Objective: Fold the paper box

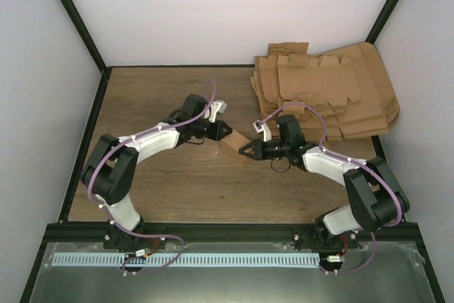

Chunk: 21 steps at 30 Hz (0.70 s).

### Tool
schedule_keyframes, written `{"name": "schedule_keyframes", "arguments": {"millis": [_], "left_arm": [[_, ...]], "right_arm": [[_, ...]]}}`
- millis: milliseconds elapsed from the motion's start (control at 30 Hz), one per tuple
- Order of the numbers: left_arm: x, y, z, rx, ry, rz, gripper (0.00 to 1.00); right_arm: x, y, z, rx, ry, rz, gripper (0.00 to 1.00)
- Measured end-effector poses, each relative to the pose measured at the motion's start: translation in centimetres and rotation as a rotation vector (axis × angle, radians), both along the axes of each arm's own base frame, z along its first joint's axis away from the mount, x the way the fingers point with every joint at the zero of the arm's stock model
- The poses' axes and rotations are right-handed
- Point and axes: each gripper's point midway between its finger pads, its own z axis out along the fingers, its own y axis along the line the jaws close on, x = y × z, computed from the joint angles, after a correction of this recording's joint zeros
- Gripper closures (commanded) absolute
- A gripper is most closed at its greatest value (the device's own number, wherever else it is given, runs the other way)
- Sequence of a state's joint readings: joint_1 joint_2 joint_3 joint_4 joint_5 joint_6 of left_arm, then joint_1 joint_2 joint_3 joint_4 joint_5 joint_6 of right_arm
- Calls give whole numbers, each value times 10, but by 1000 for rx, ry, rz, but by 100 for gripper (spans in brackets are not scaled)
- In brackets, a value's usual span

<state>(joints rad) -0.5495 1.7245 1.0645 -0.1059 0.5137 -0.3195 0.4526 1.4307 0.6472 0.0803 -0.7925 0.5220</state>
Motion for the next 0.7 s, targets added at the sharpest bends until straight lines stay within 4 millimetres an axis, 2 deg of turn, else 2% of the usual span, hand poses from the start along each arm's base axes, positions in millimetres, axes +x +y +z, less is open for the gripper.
{"name": "schedule_keyframes", "arguments": {"millis": [233,433,500,600,700], "left_arm": [[3,-4,2,-60,-26,2,96],[-2,4,7,-30,-18,22,96],[-4,6,8,-29,-24,24,96],[-8,8,1,-40,-28,21,96],[-8,7,-1,-71,-55,24,96]], "right_arm": [[2,0,3,7,-16,-1,99],[7,0,23,9,-51,-9,99],[7,-1,21,5,-50,-12,99],[2,-4,1,-15,-22,-20,99],[1,-3,0,9,-44,-8,99]]}}
